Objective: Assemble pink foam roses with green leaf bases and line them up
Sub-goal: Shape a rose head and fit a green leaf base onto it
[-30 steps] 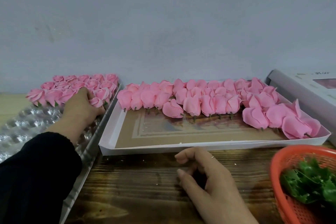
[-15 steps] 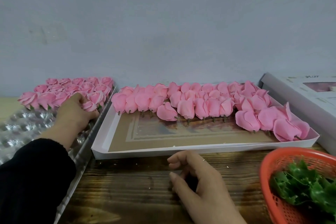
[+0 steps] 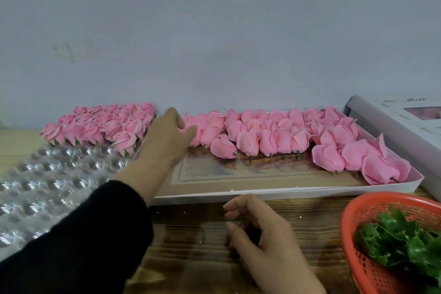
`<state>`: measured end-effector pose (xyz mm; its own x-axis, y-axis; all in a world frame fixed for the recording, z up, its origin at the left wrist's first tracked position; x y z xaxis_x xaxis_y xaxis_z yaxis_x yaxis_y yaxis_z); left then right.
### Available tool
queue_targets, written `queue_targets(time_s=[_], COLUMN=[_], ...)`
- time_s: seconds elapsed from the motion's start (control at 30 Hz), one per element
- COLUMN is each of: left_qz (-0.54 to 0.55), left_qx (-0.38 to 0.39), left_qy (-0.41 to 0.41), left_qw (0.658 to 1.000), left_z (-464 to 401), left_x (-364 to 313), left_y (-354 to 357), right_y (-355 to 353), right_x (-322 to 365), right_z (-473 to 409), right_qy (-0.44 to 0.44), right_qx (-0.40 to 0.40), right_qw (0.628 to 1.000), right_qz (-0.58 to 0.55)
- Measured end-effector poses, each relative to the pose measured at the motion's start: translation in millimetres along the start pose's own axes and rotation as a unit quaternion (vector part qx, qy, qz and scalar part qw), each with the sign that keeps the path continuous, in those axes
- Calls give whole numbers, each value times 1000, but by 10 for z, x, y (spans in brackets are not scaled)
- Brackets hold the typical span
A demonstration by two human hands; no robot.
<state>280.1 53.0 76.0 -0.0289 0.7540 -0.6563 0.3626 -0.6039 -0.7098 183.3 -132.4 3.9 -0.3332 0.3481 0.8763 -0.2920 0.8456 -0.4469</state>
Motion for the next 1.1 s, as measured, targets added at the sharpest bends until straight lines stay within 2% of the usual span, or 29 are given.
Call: queue_targets(time_s=[0.1, 0.17, 0.4, 0.53, 0.63, 0.7, 0.8, 0.9, 0.97, 1.03, 1.1], left_qz=[46, 41, 23, 22, 85, 129, 219, 281, 304, 360, 419], left_qx=[92, 123, 89, 84, 85, 50, -11, 5, 29, 50, 63], left_qy=[-87, -138, -167, -141, -119, -94, 4, 84, 96, 87, 71], left_qw=[991, 982, 982, 986, 986, 986, 976, 956, 947, 927, 903], left_z=[-4, -1, -149, -170, -119, -40, 180, 550, 829, 1089, 1316], left_x=[52, 101, 69, 41, 5, -35, -209, -401, -420, -393, -338], left_y=[556, 798, 1081, 1109, 1066, 913, 577, 338, 267, 239, 212], right_y=[-1, -4, -21, -16, -23, -29, -122, -215, -202, -119, 2], right_x=[11, 23, 83, 60, 51, 36, 0, -50, -31, 46, 144], right_z=[-6, -16, -25, -28, -19, -13, -7, 3, -4, -8, 20], right_qy=[-6, -16, -43, -29, -23, -19, -19, 2, 4, -2, -11], right_qx=[-1, -4, -1, 6, -4, -12, -65, -108, -89, -27, 36], right_qw=[1000, 1000, 999, 1000, 1000, 999, 995, 985, 985, 987, 974], right_qz=[-3, -3, 2, 1, -11, -28, -68, -132, -145, -157, -222])
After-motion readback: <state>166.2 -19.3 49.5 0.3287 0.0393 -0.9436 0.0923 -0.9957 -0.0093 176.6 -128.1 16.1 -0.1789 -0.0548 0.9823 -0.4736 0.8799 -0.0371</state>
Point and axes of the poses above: each hand's wrist, its own z-axis away from the middle knuckle, its own y-axis out of the palm, x = y × z, the point moved 9 cm from there along -z, towards the middle knuckle, and after that the axes turned 6 degrees about x, right-handed, at the moved point
